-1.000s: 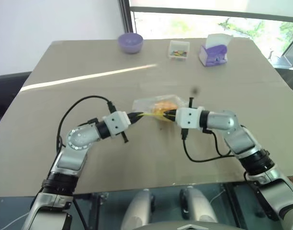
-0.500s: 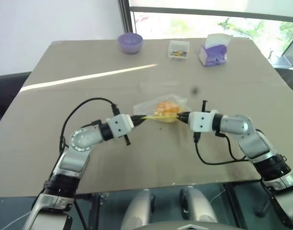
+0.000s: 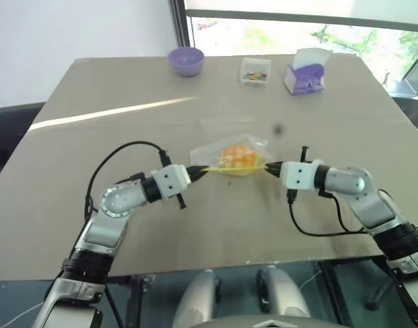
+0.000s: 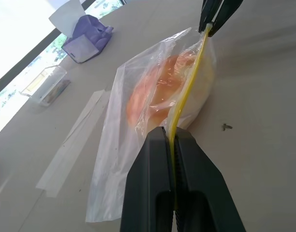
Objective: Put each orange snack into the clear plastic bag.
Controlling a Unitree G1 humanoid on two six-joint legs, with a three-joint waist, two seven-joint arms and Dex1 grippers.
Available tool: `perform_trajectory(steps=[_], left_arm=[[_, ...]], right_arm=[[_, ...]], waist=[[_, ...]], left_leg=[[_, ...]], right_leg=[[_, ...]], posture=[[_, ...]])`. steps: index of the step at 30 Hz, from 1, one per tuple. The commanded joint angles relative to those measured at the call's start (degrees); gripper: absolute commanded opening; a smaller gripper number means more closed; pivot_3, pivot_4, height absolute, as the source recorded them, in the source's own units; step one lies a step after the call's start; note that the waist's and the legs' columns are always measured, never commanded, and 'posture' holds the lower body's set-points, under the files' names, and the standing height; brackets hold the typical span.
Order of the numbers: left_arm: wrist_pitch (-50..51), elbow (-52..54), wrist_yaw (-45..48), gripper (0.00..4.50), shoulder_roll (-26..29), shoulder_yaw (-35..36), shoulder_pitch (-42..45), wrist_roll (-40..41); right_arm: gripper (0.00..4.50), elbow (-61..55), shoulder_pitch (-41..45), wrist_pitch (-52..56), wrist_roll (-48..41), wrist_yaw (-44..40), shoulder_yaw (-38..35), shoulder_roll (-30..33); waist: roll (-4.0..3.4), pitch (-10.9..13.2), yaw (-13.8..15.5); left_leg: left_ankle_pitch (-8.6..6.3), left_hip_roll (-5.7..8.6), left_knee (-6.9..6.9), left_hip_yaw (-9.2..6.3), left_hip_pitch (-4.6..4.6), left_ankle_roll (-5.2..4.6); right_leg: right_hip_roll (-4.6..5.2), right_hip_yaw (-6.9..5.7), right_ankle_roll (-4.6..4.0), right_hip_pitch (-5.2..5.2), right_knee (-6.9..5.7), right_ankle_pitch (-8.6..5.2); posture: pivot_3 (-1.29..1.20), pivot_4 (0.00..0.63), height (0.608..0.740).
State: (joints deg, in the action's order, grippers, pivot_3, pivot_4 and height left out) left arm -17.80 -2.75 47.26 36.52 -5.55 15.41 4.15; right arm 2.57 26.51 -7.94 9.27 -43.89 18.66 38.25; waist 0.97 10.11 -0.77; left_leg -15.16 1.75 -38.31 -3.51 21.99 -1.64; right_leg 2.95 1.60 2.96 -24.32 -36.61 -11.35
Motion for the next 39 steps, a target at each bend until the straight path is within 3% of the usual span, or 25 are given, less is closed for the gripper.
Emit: perform_trajectory(steps=[1,13,21,34,37,39], left_arm=[[0.5,2.0,-1.0,0.00,1.4,3.3,-0.5,0.8],[2.1,2.9,-1.3,0.00,1.0,3.2,0.2,0.9],[2.9,3.4,-1.7,0.00,0.4,3.5,0.4,0.6],[2.8,2.9,-2.1,0.00,0.0,3.6,0.9,0.2],[2.6,2.5,-2.2,0.00,0.0,3.6,1.1,0.1],[2.4,2.3,-2.3,0.00,0.0,3.7,1.2,0.0]], right_arm=[[0.03,2.1,-0.9,0.7,1.1,1.3,-4.6,3.0],[0.03,0.6,-2.2,2.4,-1.7,-0.6,-4.9,2.8],[3.06,-0.8,-4.1,3.1,-0.3,1.4,-4.5,0.9],[3.06,-3.9,-3.1,5.4,-1.9,-0.6,-4.5,-3.4],[2.31,-3.4,-2.4,5.5,-1.8,-0.8,-4.3,-4.3],[1.19,-2.8,-1.7,5.7,-1.6,-0.9,-4.1,-4.9]], waist=[[0.00,0.0,0.0],[0.00,0.0,0.0],[0.00,0.0,-0.2],[0.00,0.0,0.0],[0.00,0.0,0.0],[0.00,0.0,0.0]], left_leg=[[0.00,0.00,0.00,0.00,0.00,0.00],[0.00,0.00,0.00,0.01,0.00,0.00],[0.00,-0.01,0.00,0.03,-0.02,0.00],[0.00,0.00,0.00,0.01,-0.01,0.00],[0.00,0.00,-0.01,0.02,-0.01,0.00],[0.00,0.00,-0.01,0.02,-0.02,0.00]], right_leg=[[0.00,0.00,0.00,0.00,0.00,0.00],[0.00,0.01,0.00,0.00,0.00,0.00],[0.00,0.03,0.00,0.01,-0.01,0.00],[-0.01,0.02,0.00,0.00,-0.02,0.00],[0.00,0.02,0.00,0.00,-0.01,0.00],[-0.01,0.02,0.00,0.00,-0.02,0.00]], posture=[[0.00,0.150,0.740],[0.00,0.150,0.740],[0.00,0.150,0.740],[0.00,0.150,0.740],[0.00,0.150,0.740],[0.00,0.150,0.740]])
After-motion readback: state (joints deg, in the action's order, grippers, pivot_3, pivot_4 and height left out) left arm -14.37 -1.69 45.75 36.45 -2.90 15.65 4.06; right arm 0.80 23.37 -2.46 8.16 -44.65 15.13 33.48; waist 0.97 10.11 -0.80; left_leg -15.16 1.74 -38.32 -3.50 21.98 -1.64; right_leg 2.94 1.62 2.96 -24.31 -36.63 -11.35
